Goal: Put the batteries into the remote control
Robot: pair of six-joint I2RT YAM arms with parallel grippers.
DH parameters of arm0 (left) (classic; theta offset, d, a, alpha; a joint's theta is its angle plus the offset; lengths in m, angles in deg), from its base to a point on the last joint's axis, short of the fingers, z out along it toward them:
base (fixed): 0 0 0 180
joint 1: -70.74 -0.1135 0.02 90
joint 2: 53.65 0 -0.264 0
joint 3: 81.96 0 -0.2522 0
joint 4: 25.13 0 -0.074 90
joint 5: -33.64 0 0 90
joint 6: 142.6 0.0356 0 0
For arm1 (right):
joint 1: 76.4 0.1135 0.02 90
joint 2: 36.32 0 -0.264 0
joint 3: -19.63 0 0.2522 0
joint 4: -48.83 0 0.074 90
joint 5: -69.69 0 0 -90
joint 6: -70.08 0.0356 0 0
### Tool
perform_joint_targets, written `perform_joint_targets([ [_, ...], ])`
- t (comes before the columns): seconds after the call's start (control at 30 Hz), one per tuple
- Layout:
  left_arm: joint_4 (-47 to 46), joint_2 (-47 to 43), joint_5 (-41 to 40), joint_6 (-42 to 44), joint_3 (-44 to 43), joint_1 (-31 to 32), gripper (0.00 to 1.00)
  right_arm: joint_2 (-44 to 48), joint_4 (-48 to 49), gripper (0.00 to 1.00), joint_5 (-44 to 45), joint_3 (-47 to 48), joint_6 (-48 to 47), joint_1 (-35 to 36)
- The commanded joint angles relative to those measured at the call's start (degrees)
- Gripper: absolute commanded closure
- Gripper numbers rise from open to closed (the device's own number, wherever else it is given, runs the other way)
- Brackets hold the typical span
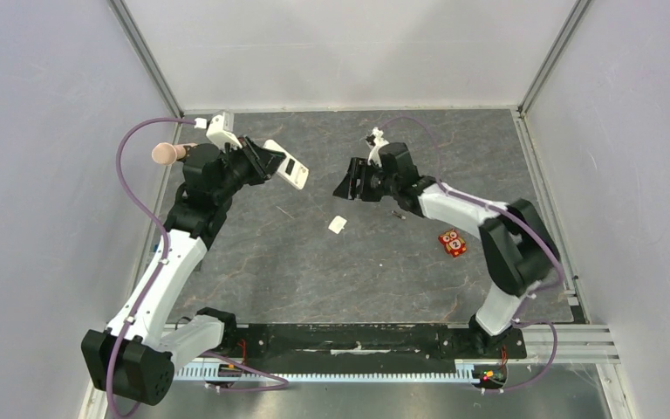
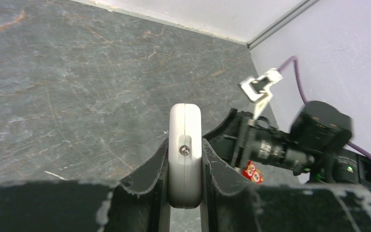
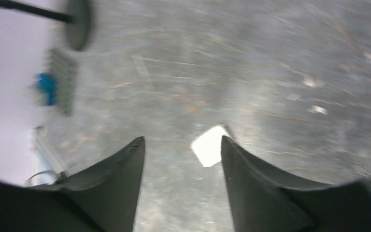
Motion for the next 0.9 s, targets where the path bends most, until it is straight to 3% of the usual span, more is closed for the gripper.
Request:
perform_joint_targets([
  [0.0,-5.0,-1.4,6.0,-5.5,-2.0,0.0,0.98,11.5,20.0,0.31,-15.9,-6.1,1.2,0.1],
  [0.1,-5.6,-1.3,8.1,-9.2,-3.0,0.1,0.98,16.2,29.5,0.18,-19.2,-9.3,7.3,0.1],
  [0.27,-10.7,-1.3,11.5,-16.6,-4.7,0.1,0.98,18.4,46.5,0.17,-22.6,-11.9,22.6,0.1],
  [0.57,-21.1,-1.2,17.0,-29.4,-2.8,0.1,0.98,16.8,55.0,0.18,-21.6,-9.5,32.1,0.2],
  [0.7,-22.1,-1.0,17.2,-32.4,-2.4,0.1,0.98,14.1,60.0,0.29,-22.5,-6.3,38.1,0.3],
  [0.8,-23.5,-0.7,17.9,-34.2,-2.2,0.1,0.98,12.5,62.9,0.43,-21.9,-5.4,41.5,0.2],
  [0.87,-23.5,-0.3,18.8,-34.5,-2.3,0.1,0.96,12.1,63.0,0.57,-21.4,-4.9,42.1,0.2],
])
